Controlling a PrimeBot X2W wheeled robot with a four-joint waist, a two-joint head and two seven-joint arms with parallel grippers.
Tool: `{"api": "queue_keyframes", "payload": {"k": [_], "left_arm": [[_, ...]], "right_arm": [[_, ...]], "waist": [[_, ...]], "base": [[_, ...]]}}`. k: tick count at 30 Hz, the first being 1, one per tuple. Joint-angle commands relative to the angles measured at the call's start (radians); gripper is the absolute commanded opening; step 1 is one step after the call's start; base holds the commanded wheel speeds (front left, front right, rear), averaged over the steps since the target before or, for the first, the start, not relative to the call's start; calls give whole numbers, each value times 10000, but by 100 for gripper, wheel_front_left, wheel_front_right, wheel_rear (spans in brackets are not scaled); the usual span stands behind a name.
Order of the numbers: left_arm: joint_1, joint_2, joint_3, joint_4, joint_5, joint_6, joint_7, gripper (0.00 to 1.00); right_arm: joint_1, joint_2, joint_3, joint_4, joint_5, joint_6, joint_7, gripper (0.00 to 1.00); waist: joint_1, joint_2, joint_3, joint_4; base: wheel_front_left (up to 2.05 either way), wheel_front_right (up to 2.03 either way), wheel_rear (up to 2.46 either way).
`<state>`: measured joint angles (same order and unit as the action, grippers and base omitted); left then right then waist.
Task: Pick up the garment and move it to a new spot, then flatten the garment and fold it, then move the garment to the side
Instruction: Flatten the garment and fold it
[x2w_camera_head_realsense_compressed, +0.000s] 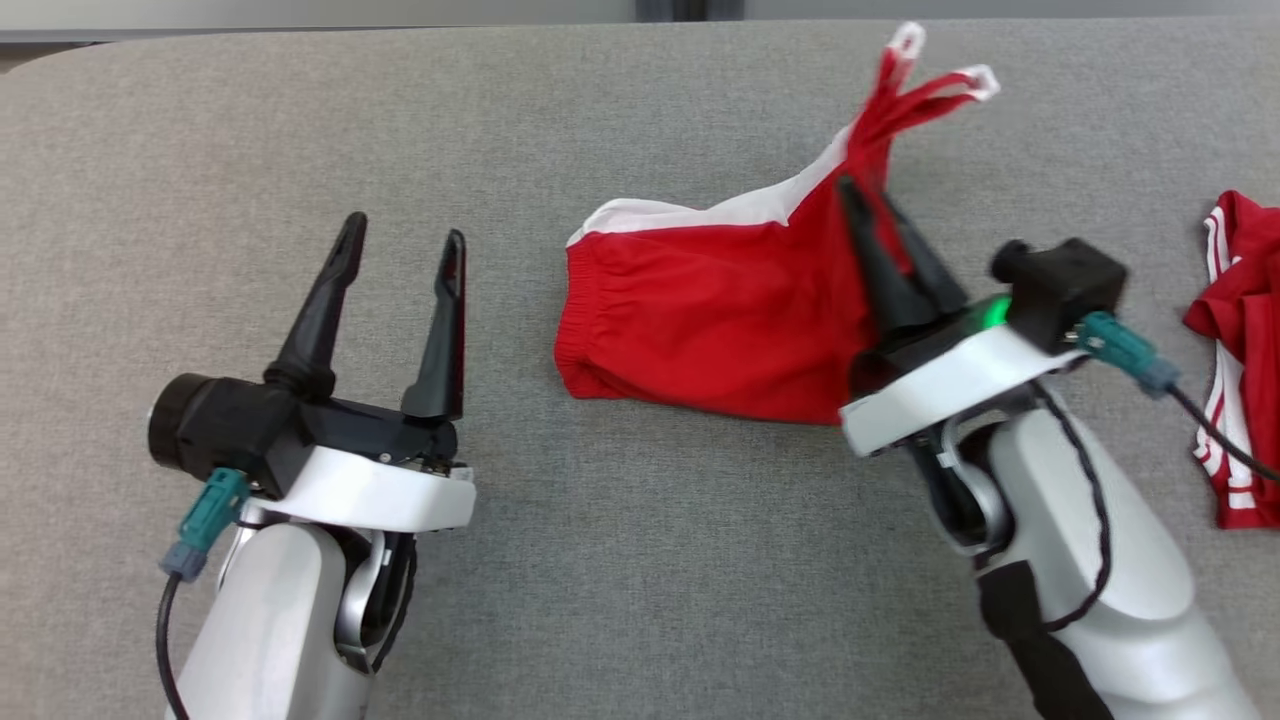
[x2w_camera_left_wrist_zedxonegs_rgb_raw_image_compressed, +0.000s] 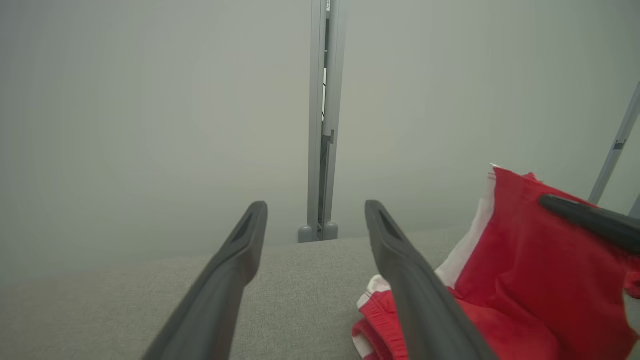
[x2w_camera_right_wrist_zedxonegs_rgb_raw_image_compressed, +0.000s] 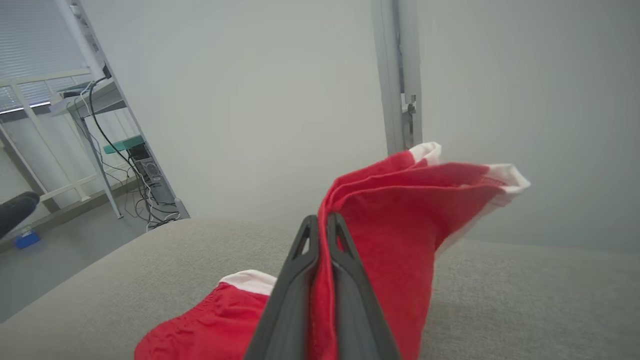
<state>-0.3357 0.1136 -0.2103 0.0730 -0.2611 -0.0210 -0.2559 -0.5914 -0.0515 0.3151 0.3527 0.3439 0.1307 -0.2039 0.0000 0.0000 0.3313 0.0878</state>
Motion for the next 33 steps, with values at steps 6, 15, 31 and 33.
{"api": "queue_keyframes", "payload": {"k": [6,15,31,33], "left_arm": [[-230,-143,-439,281,-88,-199,36,100],[-325,-179,-751,660,-132,-283,35,100],[-264,41,-528,663,-198,-44,-12,100],[-206,97,-451,611,-207,20,-18,100]], "right_arm": [[-680,-35,2293,867,1464,3,-6,0],[-1391,-26,4510,2153,3106,4,-392,0],[-1605,-53,5646,1346,2847,1,-626,100],[-1333,-26,4859,1323,2308,4,-613,100]], "waist": [[0,0,-68,504],[0,0,-110,914],[0,0,-222,244],[0,0,-255,84]], "base": [[0,0,0],[0,0,0],[0,0,0],[0,0,0]]}}
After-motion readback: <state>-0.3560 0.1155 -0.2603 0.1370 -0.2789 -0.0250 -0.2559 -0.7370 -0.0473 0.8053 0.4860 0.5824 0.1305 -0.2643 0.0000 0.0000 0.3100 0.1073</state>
